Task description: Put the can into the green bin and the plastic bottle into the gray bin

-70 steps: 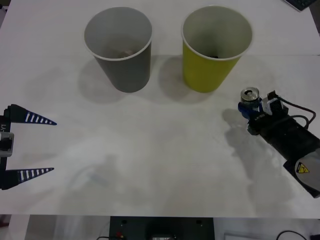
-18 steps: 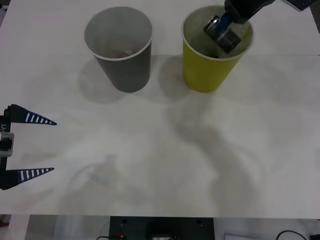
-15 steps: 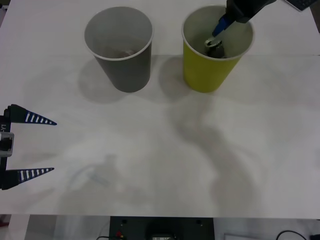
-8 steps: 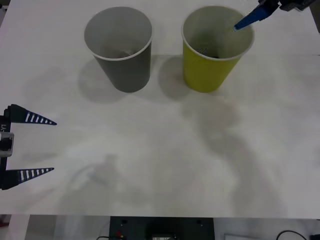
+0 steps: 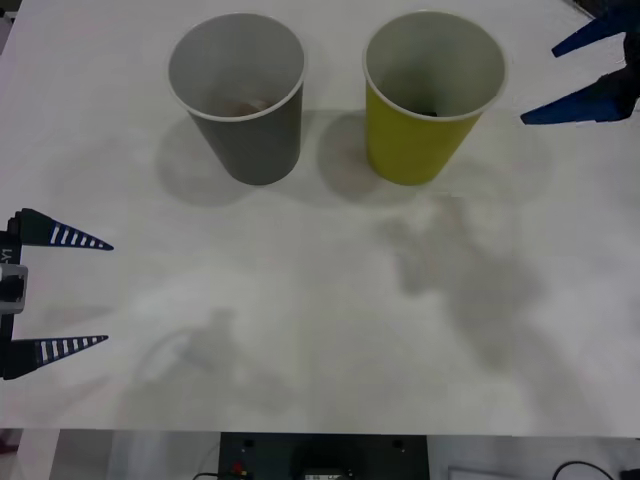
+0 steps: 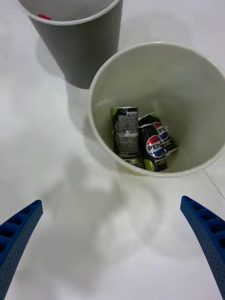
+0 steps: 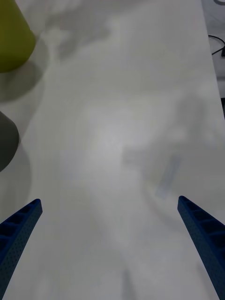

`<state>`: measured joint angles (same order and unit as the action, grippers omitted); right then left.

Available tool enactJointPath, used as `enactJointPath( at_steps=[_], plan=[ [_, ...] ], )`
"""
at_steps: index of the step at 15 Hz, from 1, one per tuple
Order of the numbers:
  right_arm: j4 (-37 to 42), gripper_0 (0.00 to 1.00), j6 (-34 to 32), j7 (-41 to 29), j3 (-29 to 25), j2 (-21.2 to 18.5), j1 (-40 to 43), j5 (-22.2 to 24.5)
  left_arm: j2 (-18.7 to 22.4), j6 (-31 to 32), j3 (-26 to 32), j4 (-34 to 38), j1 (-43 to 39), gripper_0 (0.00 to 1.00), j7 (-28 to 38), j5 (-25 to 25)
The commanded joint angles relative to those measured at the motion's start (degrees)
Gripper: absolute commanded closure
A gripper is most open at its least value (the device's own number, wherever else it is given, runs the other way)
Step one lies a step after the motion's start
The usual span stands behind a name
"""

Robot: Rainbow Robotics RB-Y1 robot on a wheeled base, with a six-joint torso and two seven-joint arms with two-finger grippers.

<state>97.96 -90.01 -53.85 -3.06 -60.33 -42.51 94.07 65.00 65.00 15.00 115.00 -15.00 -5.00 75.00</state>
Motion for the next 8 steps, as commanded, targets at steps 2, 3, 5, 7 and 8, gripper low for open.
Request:
enactJointPath(
  at_steps=[2, 3, 5, 7, 8],
  plan=[
    [7.7, 0.0, 0.0, 6.7, -6.1, -1.5, 11.7, -3.1, 0.0, 0.0, 0.0, 0.0, 0.0, 0.0, 0.0, 0.0],
    [10.2, 0.0, 0.0, 8.1, -7.7, -1.6, 15.4, -3.4, 0.0, 0.0, 0.0, 0.0, 0.0, 0.0, 0.0, 0.0],
    [13.7, 0.0, 0.0, 10.8, -10.0, -1.7, 20.7, -3.7, 0.0, 0.0, 0.0, 0.0, 0.0, 0.0, 0.0, 0.0],
    [16.6, 0.0, 2.0, 14.8, -12.0, -1.6, 27.1, -4.5, 0.0, 0.0, 0.0, 0.0, 0.0, 0.0, 0.0, 0.0],
    [17.6, 0.0, 3.3, 16.8, -12.6, -1.7, 29.8, -4.9, 0.0, 0.0, 0.0, 0.0, 0.0, 0.0, 0.0, 0.0]
  ],
)
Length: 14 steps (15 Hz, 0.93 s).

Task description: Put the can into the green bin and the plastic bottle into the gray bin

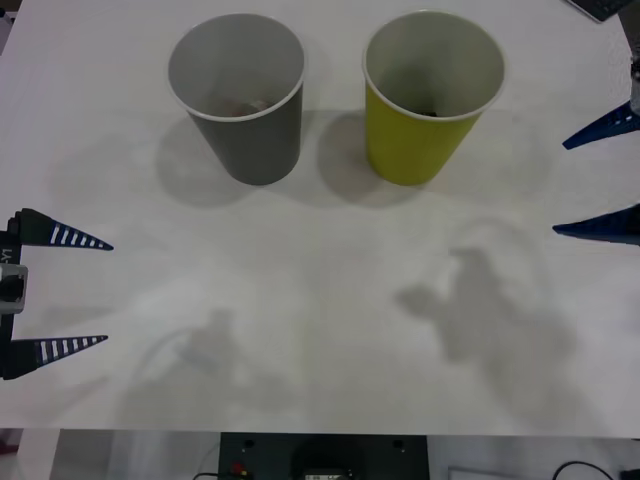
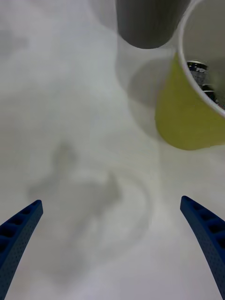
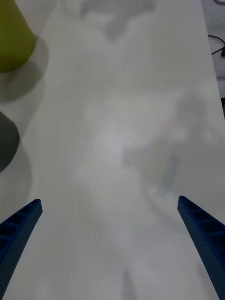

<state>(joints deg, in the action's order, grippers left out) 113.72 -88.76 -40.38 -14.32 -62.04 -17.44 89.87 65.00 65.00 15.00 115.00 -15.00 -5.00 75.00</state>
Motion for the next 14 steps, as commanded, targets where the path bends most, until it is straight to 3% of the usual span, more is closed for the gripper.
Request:
enactJointPath(
  at_steps=[1, 7, 10, 14],
  plan=[
    [3.0, 0.0, 3.6, 5.8, -2.5, 0.1, 8.2, -1.2, 0.0, 0.0, 0.0, 0.0, 0.0, 0.0, 0.0, 0.0],
    [6.7, 0.0, 6.4, 15.1, -5.3, 1.7, 18.9, 0.2, 0.0, 0.0, 0.0, 0.0, 0.0, 0.0, 0.0, 0.0],
    [9.7, 0.0, 8.3, 15.2, -5.3, 2.0, 22.5, 3.9, 0.0, 0.0, 0.0, 0.0, 0.0, 0.0, 0.0, 0.0],
    [10.8, 0.0, 9.0, 16.2, -5.2, 3.2, 24.7, 5.2, 0.0, 0.0, 0.0, 0.0, 0.0, 0.0, 0.0, 0.0]
  ],
)
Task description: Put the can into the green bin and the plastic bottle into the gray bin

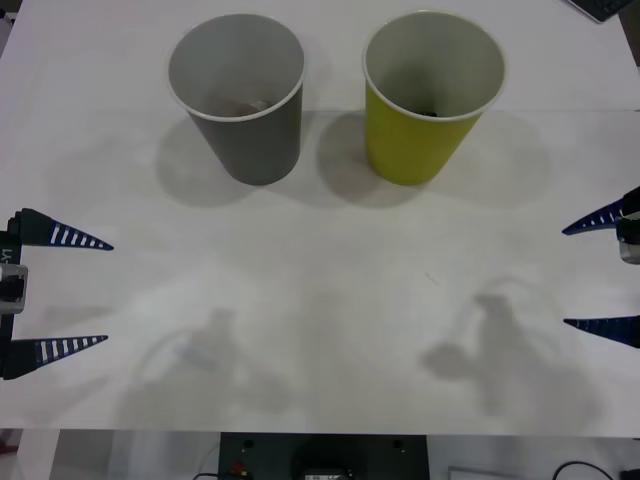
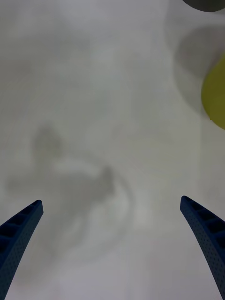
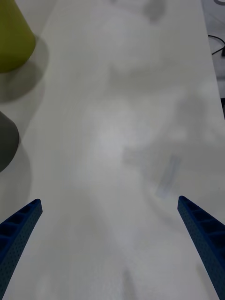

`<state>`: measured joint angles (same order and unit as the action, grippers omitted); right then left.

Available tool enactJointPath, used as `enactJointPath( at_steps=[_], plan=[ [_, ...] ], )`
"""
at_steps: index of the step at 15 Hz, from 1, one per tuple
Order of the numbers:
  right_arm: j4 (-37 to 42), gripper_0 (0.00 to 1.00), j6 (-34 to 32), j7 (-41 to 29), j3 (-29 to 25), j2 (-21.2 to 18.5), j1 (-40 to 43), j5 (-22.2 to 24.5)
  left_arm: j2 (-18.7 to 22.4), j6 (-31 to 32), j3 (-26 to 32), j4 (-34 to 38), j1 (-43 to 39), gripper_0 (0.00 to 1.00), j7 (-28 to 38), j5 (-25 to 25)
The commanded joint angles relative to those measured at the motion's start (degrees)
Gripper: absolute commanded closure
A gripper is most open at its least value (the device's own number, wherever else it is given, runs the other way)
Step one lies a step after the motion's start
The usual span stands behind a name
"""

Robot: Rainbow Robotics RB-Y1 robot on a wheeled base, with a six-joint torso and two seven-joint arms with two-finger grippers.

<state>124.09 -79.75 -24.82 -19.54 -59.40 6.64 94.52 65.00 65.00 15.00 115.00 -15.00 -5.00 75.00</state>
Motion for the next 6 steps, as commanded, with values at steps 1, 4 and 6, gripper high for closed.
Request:
enactJointPath(
  at_steps=[1, 4, 6],
  plan=[
    [0.5, 0.0, 0.0, 1.0, 0.0, 0.8, 0.7, 0.8, 0.0, 0.0, 0.0, 0.0, 0.0, 0.0, 0.0, 0.0],
    [0.5, 0.0, 0.0, 1.4, 0.1, 0.9, 0.7, 0.9, 0.0, 0.0, 0.0, 0.0, 0.0, 0.0, 0.0, 0.0],
    [0.5, 0.0, 0.0, 1.4, 0.1, 0.9, 0.7, 0.9, 0.0, 0.0, 0.0, 0.0, 0.0, 0.0, 0.0, 0.0]
  ],
)
